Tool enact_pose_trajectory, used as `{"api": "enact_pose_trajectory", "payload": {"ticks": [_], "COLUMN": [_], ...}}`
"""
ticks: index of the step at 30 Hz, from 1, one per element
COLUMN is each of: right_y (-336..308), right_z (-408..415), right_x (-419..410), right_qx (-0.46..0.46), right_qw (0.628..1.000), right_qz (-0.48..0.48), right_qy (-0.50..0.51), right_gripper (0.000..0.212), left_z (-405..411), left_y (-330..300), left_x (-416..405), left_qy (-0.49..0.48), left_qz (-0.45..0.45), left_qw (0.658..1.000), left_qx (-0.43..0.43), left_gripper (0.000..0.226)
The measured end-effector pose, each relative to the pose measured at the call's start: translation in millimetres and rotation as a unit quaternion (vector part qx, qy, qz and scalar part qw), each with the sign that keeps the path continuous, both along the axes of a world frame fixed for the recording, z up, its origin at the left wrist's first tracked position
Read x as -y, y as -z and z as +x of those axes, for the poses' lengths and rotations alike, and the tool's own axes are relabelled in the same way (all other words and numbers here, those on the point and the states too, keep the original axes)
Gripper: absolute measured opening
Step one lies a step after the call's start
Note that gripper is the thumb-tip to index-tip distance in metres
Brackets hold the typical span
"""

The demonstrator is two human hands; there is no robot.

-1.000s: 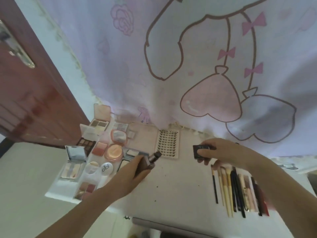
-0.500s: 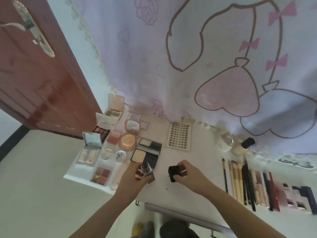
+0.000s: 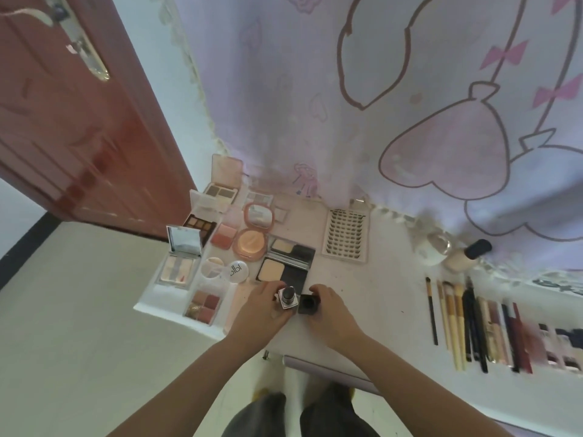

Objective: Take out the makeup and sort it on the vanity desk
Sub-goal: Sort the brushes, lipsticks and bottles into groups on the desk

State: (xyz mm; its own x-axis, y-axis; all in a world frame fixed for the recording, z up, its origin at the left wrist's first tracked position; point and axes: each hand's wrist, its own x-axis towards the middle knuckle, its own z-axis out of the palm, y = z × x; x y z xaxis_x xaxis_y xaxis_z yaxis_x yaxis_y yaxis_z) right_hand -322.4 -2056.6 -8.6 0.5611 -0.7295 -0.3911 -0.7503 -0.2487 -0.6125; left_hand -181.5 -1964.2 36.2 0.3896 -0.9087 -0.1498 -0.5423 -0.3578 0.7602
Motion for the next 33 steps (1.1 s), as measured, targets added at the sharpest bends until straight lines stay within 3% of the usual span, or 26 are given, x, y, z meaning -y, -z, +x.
{"api": "enact_pose_trajectory", "payload": {"ticks": [4,7,11,14,16,19,22,27,30,33], "right_y": [-23,-50,-87,-101,-102,-94,-83,-90,-106,-121], "right_z": [-30,-67,-109,-128,-135,-133,-129,-128,-128,-121], "right_x": [18,55,115,150,168,184,195,198,194,184], "right_qx": [0.014,0.035,0.047,-0.020,-0.112,-0.190,-0.189,-0.081,-0.013,0.002], "right_qw": [0.999,0.998,0.981,0.972,0.967,0.963,0.969,0.992,0.995,0.996], "right_qz": [0.018,-0.062,-0.153,-0.191,-0.204,-0.184,-0.156,-0.074,0.039,0.061], "right_qy": [-0.024,-0.001,0.111,0.135,0.104,0.046,0.023,0.063,0.092,0.072], "right_gripper": [0.050,0.034,0.021,0.030,0.034,0.030,0.024,0.023,0.027,0.031], "left_z": [0,-16,-66,-110,-137,-164,-176,-175,-166,-151], "left_y": [-19,-50,-72,-53,-30,1,20,30,23,10], "left_x": [1,27,88,133,162,194,209,209,201,189], "left_qy": [0.028,0.057,0.115,0.147,0.152,0.158,0.167,0.136,0.090,0.108], "left_qz": [-0.040,-0.135,-0.221,-0.167,-0.074,0.064,0.107,0.061,-0.020,-0.039], "left_qw": [0.998,0.986,0.966,0.975,0.985,0.984,0.978,0.987,0.996,0.990], "left_qx": [0.051,0.084,0.067,0.003,-0.027,-0.060,-0.065,-0.053,0.020,0.080], "left_gripper": [0.065,0.053,0.037,0.032,0.037,0.052,0.063,0.077,0.076,0.067]}}
